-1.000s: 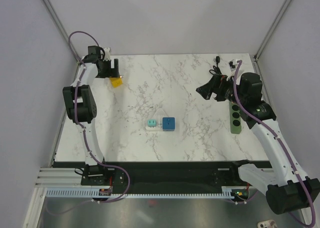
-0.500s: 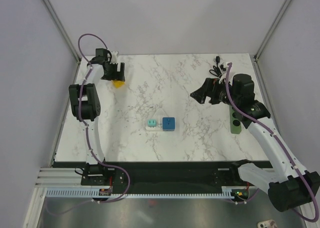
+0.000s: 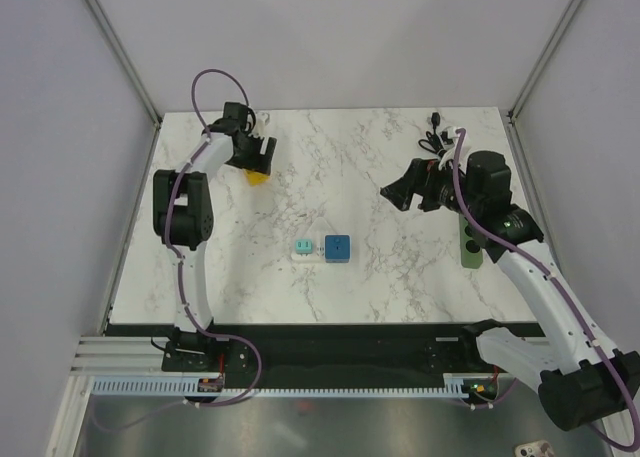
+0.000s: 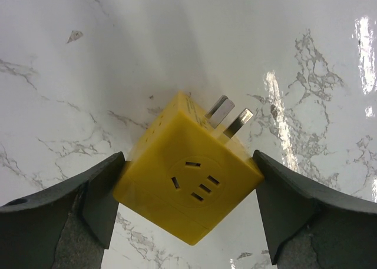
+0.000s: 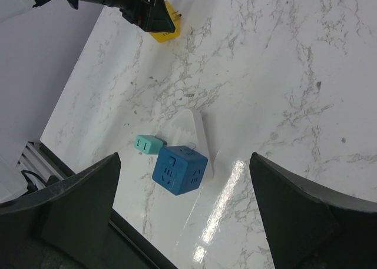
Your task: Insert the plug
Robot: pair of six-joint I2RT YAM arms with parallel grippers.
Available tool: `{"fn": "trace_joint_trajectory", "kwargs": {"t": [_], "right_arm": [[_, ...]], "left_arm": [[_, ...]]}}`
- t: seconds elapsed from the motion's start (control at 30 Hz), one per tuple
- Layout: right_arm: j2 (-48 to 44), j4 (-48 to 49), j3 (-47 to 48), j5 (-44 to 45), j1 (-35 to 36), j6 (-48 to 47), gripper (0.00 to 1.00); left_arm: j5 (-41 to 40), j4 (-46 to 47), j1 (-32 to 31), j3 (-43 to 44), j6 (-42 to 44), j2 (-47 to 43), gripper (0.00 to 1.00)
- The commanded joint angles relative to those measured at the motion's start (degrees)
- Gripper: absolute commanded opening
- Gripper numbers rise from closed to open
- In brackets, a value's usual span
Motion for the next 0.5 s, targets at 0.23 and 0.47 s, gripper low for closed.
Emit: {"fn": "trace_joint_trajectory", "kwargs": {"t": [0.23,0.47], "right_arm": [[-1.9,1.2,-0.2,1.2,0.2,-0.7,0.98],[-0.8,0.6,0.2,1.5,0.2,1.0,0.98]], "left_arm": [[0.7,-5.1,-2.0,-3.8,-17.9,-11.4,0.12],[26.8,0.3,-2.9,-8.9,-23.4,-22.2,0.02]]}}
